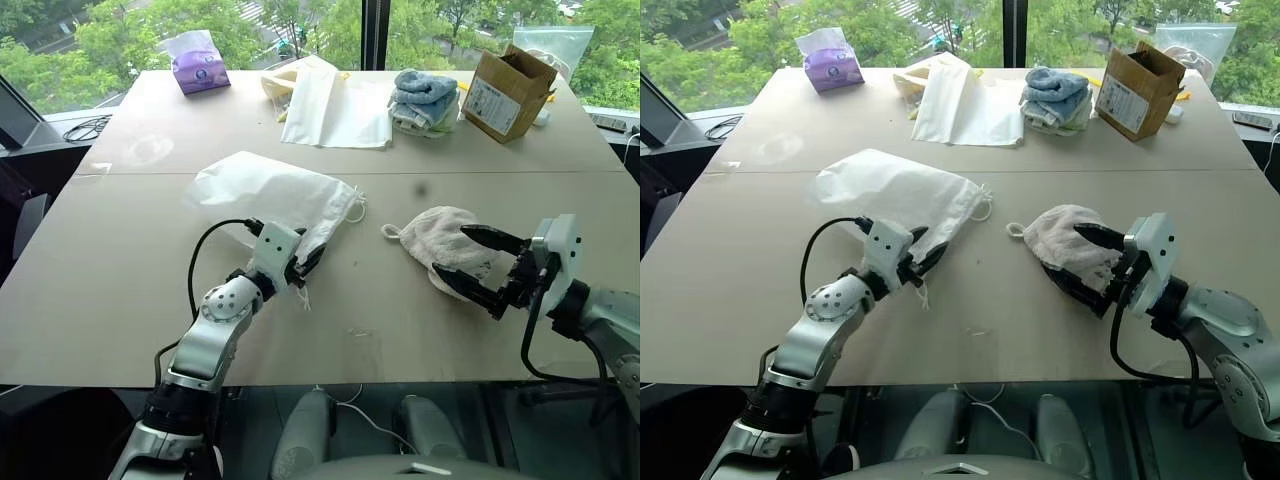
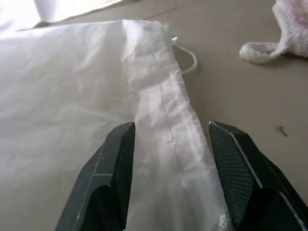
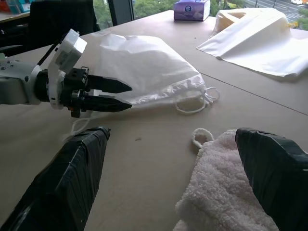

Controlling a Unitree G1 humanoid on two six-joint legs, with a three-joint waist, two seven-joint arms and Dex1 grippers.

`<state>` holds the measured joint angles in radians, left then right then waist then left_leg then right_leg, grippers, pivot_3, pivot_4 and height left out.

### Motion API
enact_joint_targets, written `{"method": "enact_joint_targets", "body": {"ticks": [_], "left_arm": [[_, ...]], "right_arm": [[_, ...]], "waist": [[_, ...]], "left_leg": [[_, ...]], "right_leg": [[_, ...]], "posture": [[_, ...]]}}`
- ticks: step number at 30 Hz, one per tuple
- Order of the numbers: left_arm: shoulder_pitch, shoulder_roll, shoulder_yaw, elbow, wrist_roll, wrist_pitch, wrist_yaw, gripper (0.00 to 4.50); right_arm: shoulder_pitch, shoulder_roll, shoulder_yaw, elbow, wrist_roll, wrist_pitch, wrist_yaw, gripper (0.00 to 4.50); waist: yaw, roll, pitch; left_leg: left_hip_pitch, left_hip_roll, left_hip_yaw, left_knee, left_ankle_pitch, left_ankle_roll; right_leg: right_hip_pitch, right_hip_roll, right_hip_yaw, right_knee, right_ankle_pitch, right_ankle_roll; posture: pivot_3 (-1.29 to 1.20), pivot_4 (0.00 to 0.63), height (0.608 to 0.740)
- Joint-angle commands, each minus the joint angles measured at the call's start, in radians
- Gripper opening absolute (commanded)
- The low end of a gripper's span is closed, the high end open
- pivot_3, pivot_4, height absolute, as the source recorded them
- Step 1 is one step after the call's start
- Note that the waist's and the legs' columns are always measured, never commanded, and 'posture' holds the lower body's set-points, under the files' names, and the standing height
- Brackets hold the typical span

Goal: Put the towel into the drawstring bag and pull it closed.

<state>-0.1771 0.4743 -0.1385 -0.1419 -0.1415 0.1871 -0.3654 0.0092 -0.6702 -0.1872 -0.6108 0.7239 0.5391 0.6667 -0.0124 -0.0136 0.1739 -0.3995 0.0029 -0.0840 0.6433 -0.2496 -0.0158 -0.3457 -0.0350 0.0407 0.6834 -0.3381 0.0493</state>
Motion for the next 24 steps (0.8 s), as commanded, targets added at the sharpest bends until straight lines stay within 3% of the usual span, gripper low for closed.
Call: {"method": "enact_joint_targets", "body": {"ticks": [1, 3, 5, 8, 10, 24], "left_arm": [[0.042, -0.009, -0.011, -0.021, 0.111, -0.106, 0.047, 2.46], [0.050, -0.020, -0.006, -0.016, 0.149, -0.138, 0.067, 2.22], [0.054, -0.032, -0.003, -0.010, 0.170, -0.155, 0.076, 1.68], [0.063, -0.052, 0.008, -0.004, 0.194, -0.168, 0.098, 0.35], [0.071, -0.062, 0.014, 0.003, 0.210, -0.177, 0.111, 0.05], [0.085, -0.120, 0.095, -0.007, 0.254, -0.217, 0.189, 0.05]], "right_arm": [[0.007, 0.002, -0.029, -0.041, 0.005, -0.021, -0.002, 4.50], [0.009, 0.000, -0.030, -0.042, 0.006, -0.019, -0.001, 4.50], [0.008, -0.002, -0.032, -0.041, 0.007, -0.017, 0.000, 4.50], [0.007, -0.005, -0.033, -0.039, 0.008, -0.016, 0.003, 4.50], [0.006, -0.007, -0.034, -0.038, 0.009, -0.015, 0.005, 4.50], [0.002, -0.011, -0.035, -0.037, 0.003, -0.015, 0.006, 4.50]], "waist": [[0.000, 0.000, 0.000], [0.001, 0.000, 0.000], [0.002, 0.000, 0.000], [0.002, 0.000, 0.000], [0.002, 0.000, 0.000], [0.000, 0.000, 0.000]], "left_leg": [[0.000, 0.000, 0.000, -0.001, 0.000, 0.000], [0.000, 0.000, 0.000, -0.003, 0.000, 0.000], [-0.001, 0.000, 0.000, -0.003, 0.000, 0.000], [-0.001, 0.000, -0.001, -0.003, 0.000, 0.000], [-0.001, 0.000, 0.000, -0.003, 0.000, 0.000], [0.000, 0.000, 0.000, -0.003, 0.000, 0.000]], "right_leg": [[0.000, 0.000, 0.000, -0.001, 0.000, 0.000], [0.000, 0.000, 0.000, -0.004, 0.000, 0.000], [0.000, 0.000, 0.000, -0.004, 0.000, 0.000], [0.000, 0.000, 0.000, -0.004, 0.000, 0.000], [0.000, 0.000, -0.001, -0.004, 0.000, 0.000], [0.000, 0.000, -0.002, -0.003, 0.000, 0.000]], "posture": [[0.00, 0.150, 0.740], [0.00, 0.150, 0.740], [0.00, 0.150, 0.740], [0.00, 0.150, 0.740], [0.00, 0.150, 0.740], [0.00, 0.150, 0.740]]}}
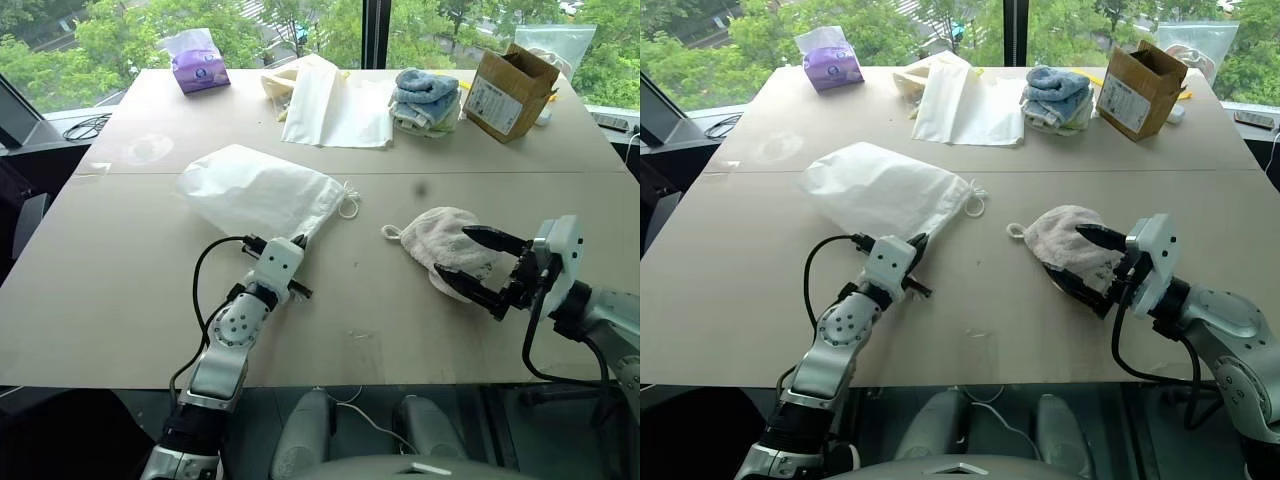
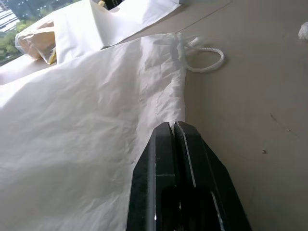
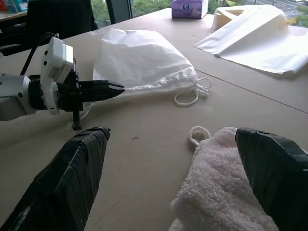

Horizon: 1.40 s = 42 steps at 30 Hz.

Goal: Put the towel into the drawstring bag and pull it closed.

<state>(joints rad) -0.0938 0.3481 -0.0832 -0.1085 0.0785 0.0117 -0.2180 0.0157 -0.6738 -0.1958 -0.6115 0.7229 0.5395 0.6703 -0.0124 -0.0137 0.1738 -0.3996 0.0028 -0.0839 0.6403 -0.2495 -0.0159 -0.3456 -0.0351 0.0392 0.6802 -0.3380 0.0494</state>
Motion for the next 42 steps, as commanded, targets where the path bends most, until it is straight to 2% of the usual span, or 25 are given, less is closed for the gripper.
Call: {"method": "enact_joint_targets", "body": {"ticks": [1, 7, 16, 20, 24, 28, 31, 35, 36, 37, 38, 42], "left_arm": [[0.002, 0.011, 0.048, -0.045, 0.063, -0.053, 0.067, 0.05], [-0.025, 0.060, 0.065, -0.093, 0.224, -0.148, 0.156, 0.05], [-0.204, 0.162, 0.037, -0.173, 0.472, -0.296, 0.192, 0.05], [-0.234, 0.152, 0.058, -0.111, 0.471, -0.218, 0.166, 0.05], [-0.167, 0.149, 0.032, -0.046, 0.449, -0.122, 0.072, 0.05], [-0.078, 0.164, 0.051, -0.035, 0.481, -0.082, 0.074, 0.05], [-0.023, 0.183, 0.096, -0.028, 0.507, -0.063, 0.120, 0.77], [0.037, 0.242, 0.064, -0.076, 0.580, -0.123, 0.129, 2.66], [0.040, 0.252, 0.052, -0.088, 0.600, -0.136, 0.132, 2.91], [0.040, 0.257, 0.032, -0.106, 0.632, -0.146, 0.135, 3.47], [0.035, 0.256, 0.015, -0.115, 0.652, -0.150, 0.134, 3.73], [-0.030, 0.202, -0.054, -0.129, 0.693, -0.111, 0.091, 3.73]], "right_arm": [[-0.006, -0.007, -0.025, -0.036, 0.004, -0.015, 0.002, 4.50], [-0.005, -0.007, -0.023, -0.035, 0.003, -0.014, 0.004, 4.50], [-0.015, 0.003, -0.011, -0.027, -0.005, -0.020, 0.004, 4.50], [-0.017, 0.009, -0.006, -0.024, -0.012, -0.025, 0.004, 4.50], [-0.017, 0.017, -0.004, -0.025, -0.018, -0.027, 0.003, 4.50], [-0.006, 0.021, -0.009, -0.027, -0.022, -0.033, 0.003, 4.50], [0.002, 0.024, -0.010, -0.029, -0.025, -0.037, 0.002, 4.50], [0.009, 0.027, -0.009, -0.029, -0.027, -0.042, 0.004, 4.50], [0.008, 0.027, -0.008, -0.028, -0.027, -0.042, 0.004, 4.50], [0.007, 0.029, -0.006, -0.026, -0.028, -0.043, 0.005, 4.50], [0.004, 0.030, -0.004, -0.024, -0.030, -0.043, 0.006, 4.50], [0.001, 0.039, 0.005, -0.023, -0.037, -0.045, 0.003, 4.50]], "waist": [[0.000, 0.000, 0.000], [0.002, 0.000, 0.000], [0.002, 0.000, 0.000], [0.000, 0.000, 0.000], [-0.005, 0.001, 0.000], [0.001, 0.000, 0.000], [0.001, 0.000, 0.000], [0.000, 0.000, 0.000], [0.001, 0.000, 0.000], [0.003, 0.000, 0.000], [0.006, 0.000, 0.000], [0.008, 0.000, 0.000]], "left_leg": [[0.000, 0.000, 0.000, 0.000, 0.000, 0.000], [0.000, 0.000, 0.000, 0.000, 0.000, 0.000], [0.000, 0.000, 0.000, 0.000, 0.001, -0.001], [0.000, 0.000, 0.001, 0.000, 0.001, -0.001], [0.001, 0.000, 0.002, 0.000, 0.001, -0.001], [0.000, 0.000, 0.000, 0.000, 0.001, -0.001], [0.000, 0.000, 0.000, 0.001, 0.000, 0.000], [0.000, 0.000, 0.000, 0.001, 0.000, 0.000], [0.001, 0.000, 0.000, 0.001, 0.000, 0.000], [0.001, 0.000, 0.000, 0.001, 0.000, 0.000], [0.001, 0.000, 0.000, 0.001, 0.000, 0.000], [0.000, 0.000, 0.000, 0.002, 0.000, 0.000]], "right_leg": [[0.000, 0.000, 0.000, 0.000, 0.000, 0.000], [0.000, 0.000, 0.000, 0.000, 0.000, 0.000], [0.000, 0.000, 0.000, 0.000, 0.000, 0.000], [0.000, 0.000, 0.000, 0.001, 0.000, 0.000], [0.000, 0.000, 0.001, 0.001, 0.000, 0.000], [0.000, 0.000, 0.000, 0.002, 0.000, 0.000], [0.000, 0.000, -0.001, 0.002, 0.000, 0.000], [0.000, 0.000, 0.000, 0.002, 0.000, 0.000], [0.000, 0.000, 0.000, 0.002, 0.000, 0.000], [0.000, 0.000, 0.000, 0.002, 0.000, 0.000], [0.000, 0.000, 0.000, 0.002, 0.000, 0.000], [0.000, 0.000, 0.000, 0.003, 0.000, 0.000]], "posture": [[0.00, 0.150, 0.740], [0.00, 0.150, 0.740], [0.00, 0.150, 0.740], [0.00, 0.150, 0.740], [0.00, 0.150, 0.740], [0.00, 0.150, 0.740], [0.00, 0.150, 0.740], [0.00, 0.150, 0.740], [0.00, 0.150, 0.740], [0.00, 0.150, 0.740], [0.00, 0.150, 0.740], [0.00, 0.150, 0.740]]}}
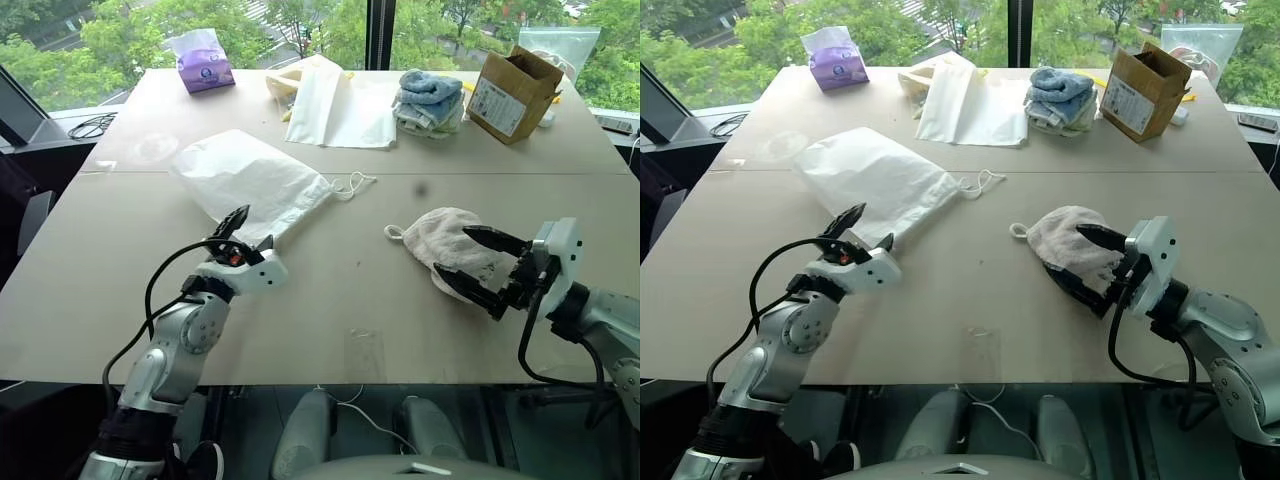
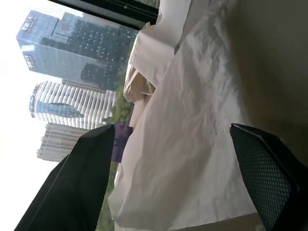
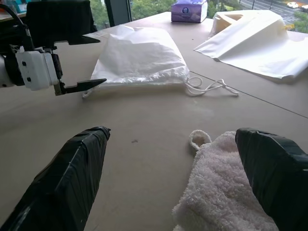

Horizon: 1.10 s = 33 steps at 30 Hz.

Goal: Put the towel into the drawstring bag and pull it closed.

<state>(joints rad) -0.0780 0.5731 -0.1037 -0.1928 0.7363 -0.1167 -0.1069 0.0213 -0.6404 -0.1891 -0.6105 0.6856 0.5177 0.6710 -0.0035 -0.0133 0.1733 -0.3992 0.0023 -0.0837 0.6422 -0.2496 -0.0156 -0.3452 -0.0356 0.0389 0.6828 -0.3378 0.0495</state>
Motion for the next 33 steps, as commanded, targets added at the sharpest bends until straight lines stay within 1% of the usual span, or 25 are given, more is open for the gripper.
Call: {"method": "enact_joint_targets", "body": {"ticks": [1, 6, 8, 10, 13, 16, 19, 24, 33], "left_arm": [[-0.064, -0.032, -0.045, -0.042, 0.046, 0.031, -0.031, 3.73], [-0.127, -0.087, -0.067, 0.016, 0.124, 0.187, -0.081, 3.73], [-0.145, -0.102, -0.074, 0.049, 0.163, 0.246, -0.084, 3.73], [-0.156, -0.133, -0.053, 0.065, 0.185, 0.326, -0.065, 3.73], [-0.156, -0.159, -0.035, 0.051, 0.200, 0.408, -0.066, 3.73], [-0.137, -0.157, -0.056, 0.008, 0.224, 0.454, -0.106, 3.73], [-0.110, -0.157, -0.043, -0.022, 0.231, 0.495, -0.115, 3.73], [-0.122, -0.140, -0.025, -0.027, 0.232, 0.501, -0.066, 3.73], [-0.205, -0.090, -0.026, 0.103, 0.202, 0.453, 0.027, 3.73]], "right_arm": [[-0.002, 0.007, -0.002, -0.027, 0.000, -0.023, 0.002, 4.50], [0.002, 0.006, -0.009, -0.027, 0.002, -0.023, 0.007, 4.50], [0.001, 0.004, -0.012, -0.024, 0.002, -0.023, 0.010, 4.50], [0.001, 0.004, -0.012, -0.027, 0.003, -0.020, 0.008, 4.50], [0.001, 0.002, -0.014, -0.034, 0.008, -0.015, 0.007, 4.50], [-0.005, -0.006, -0.016, -0.028, 0.011, -0.011, 0.015, 4.50], [-0.014, -0.012, -0.018, -0.019, 0.015, -0.009, 0.020, 4.50], [-0.013, -0.012, -0.015, -0.023, 0.015, -0.006, 0.020, 4.50], [-0.013, -0.009, -0.013, -0.029, 0.013, -0.005, 0.012, 4.50]], "waist": [[-0.001, 0.000, 0.000], [-0.013, 0.000, 0.000], [-0.014, 0.000, 0.000], [-0.013, 0.000, 0.000], [-0.011, 0.000, 0.000], [-0.010, 0.000, 0.000], [-0.011, 0.000, 0.000], [-0.009, 0.000, 0.000], [-0.008, 0.000, 0.000]], "left_leg": [[0.000, 0.000, 0.000, 0.000, 0.000, 0.000], [0.001, 0.000, 0.001, 0.000, 0.000, 0.000], [0.002, 0.000, 0.001, 0.001, 0.000, 0.000], [0.002, 0.000, 0.001, 0.002, 0.000, 0.000], [0.001, 0.000, 0.001, 0.005, 0.000, 0.000], [0.001, 0.000, 0.000, 0.007, 0.000, 0.000], [0.001, 0.000, 0.000, 0.007, 0.000, 0.000], [0.001, 0.000, 0.000, 0.007, 0.000, 0.000], [0.001, 0.000, 0.000, 0.008, 0.000, 0.000]], "right_leg": [[0.000, 0.000, 0.000, 0.000, 0.000, 0.000], [-0.001, 0.001, 0.001, 0.005, 0.000, 0.000], [-0.001, 0.001, 0.002, 0.006, 0.000, 0.000], [-0.001, 0.001, 0.001, 0.007, 0.000, 0.000], [-0.001, 0.001, 0.001, 0.009, 0.000, 0.000], [-0.001, 0.001, 0.001, 0.011, 0.000, 0.000], [-0.001, 0.001, 0.001, 0.012, 0.000, 0.000], [-0.001, 0.001, 0.001, 0.012, 0.000, 0.000], [-0.001, 0.001, 0.001, 0.012, 0.000, 0.000]], "posture": [[0.00, 0.150, 0.740], [0.00, 0.150, 0.740], [0.00, 0.150, 0.740], [0.00, 0.150, 0.740], [0.00, 0.150, 0.740], [0.00, 0.150, 0.740], [0.00, 0.150, 0.740], [0.00, 0.150, 0.740], [0.00, 0.150, 0.740]]}}
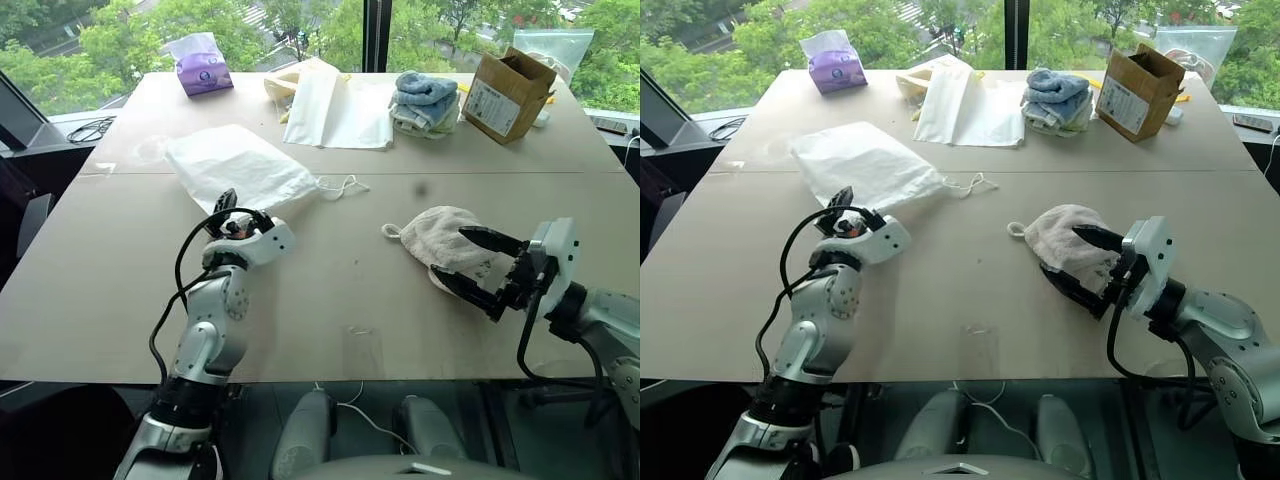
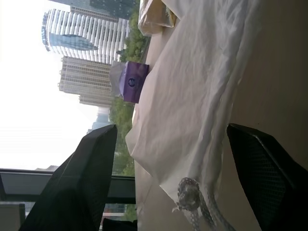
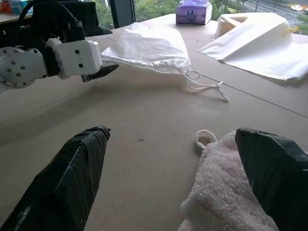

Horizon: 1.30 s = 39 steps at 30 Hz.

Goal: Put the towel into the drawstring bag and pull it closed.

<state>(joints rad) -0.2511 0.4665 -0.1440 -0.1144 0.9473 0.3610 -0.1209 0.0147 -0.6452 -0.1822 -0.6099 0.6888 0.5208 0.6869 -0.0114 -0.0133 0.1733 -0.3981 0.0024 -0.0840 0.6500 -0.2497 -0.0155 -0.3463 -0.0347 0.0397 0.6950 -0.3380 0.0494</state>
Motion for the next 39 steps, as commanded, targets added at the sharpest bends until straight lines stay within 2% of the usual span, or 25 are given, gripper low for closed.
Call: {"method": "enact_joint_targets", "body": {"ticks": [1, 8, 11, 18, 24, 39], "left_arm": [[-0.037, 0.017, 0.013, 0.037, -0.014, -0.028, 0.046, 3.73], [-0.099, 0.046, -0.048, 0.171, -0.010, -0.065, 0.040, 3.73], [-0.118, 0.022, -0.039, 0.207, -0.038, -0.054, 0.072, 3.73], [-0.131, -0.018, -0.058, 0.151, -0.063, -0.058, 0.088, 3.73], [-0.164, -0.023, -0.036, 0.174, -0.070, -0.045, 0.129, 3.73], [-0.129, -0.021, -0.048, 0.180, -0.123, 0.013, 0.044, 3.73]], "right_arm": [[-0.007, -0.004, -0.020, -0.029, 0.010, -0.008, -0.005, 4.50], [-0.010, -0.003, -0.016, -0.034, 0.011, -0.005, -0.015, 4.50], [-0.010, -0.006, -0.016, -0.032, 0.012, -0.004, -0.014, 4.50], [-0.011, -0.010, -0.019, -0.036, 0.016, 0.000, -0.015, 4.50], [-0.011, -0.012, -0.017, -0.035, 0.016, 0.001, -0.013, 4.50], [-0.018, 0.000, -0.008, -0.025, 0.007, -0.012, -0.013, 4.50]], "waist": [[0.000, 0.000, 0.000], [-0.001, 0.000, 0.000], [-0.001, 0.000, 0.000], [-0.002, 0.000, 0.000], [0.000, 0.000, 0.000], [-0.001, 0.000, 0.000]], "left_leg": [[0.000, 0.000, 0.000, 0.000, 0.000, 0.000], [0.000, 0.000, 0.000, 0.000, 0.000, 0.000], [0.000, 0.000, 0.000, 0.000, 0.000, 0.000], [-0.001, 0.000, 0.000, 0.000, 0.000, 0.000], [0.000, 0.000, 0.000, 0.000, 0.000, 0.000], [-0.001, 0.000, 0.000, 0.000, 0.000, 0.000]], "right_leg": [[0.000, 0.000, 0.000, 0.000, 0.000, 0.000], [0.000, 0.000, 0.000, 0.000, 0.000, 0.000], [0.000, 0.000, 0.000, 0.000, 0.000, 0.000], [0.000, 0.000, 0.000, 0.000, 0.000, 0.000], [0.000, 0.000, 0.000, 0.000, 0.000, 0.000], [0.000, 0.000, 0.000, 0.000, 0.000, 0.000]], "posture": [[0.00, 0.150, 0.740], [0.00, 0.150, 0.740], [0.00, 0.150, 0.740], [0.00, 0.150, 0.740], [0.00, 0.150, 0.740], [0.00, 0.150, 0.740]]}}
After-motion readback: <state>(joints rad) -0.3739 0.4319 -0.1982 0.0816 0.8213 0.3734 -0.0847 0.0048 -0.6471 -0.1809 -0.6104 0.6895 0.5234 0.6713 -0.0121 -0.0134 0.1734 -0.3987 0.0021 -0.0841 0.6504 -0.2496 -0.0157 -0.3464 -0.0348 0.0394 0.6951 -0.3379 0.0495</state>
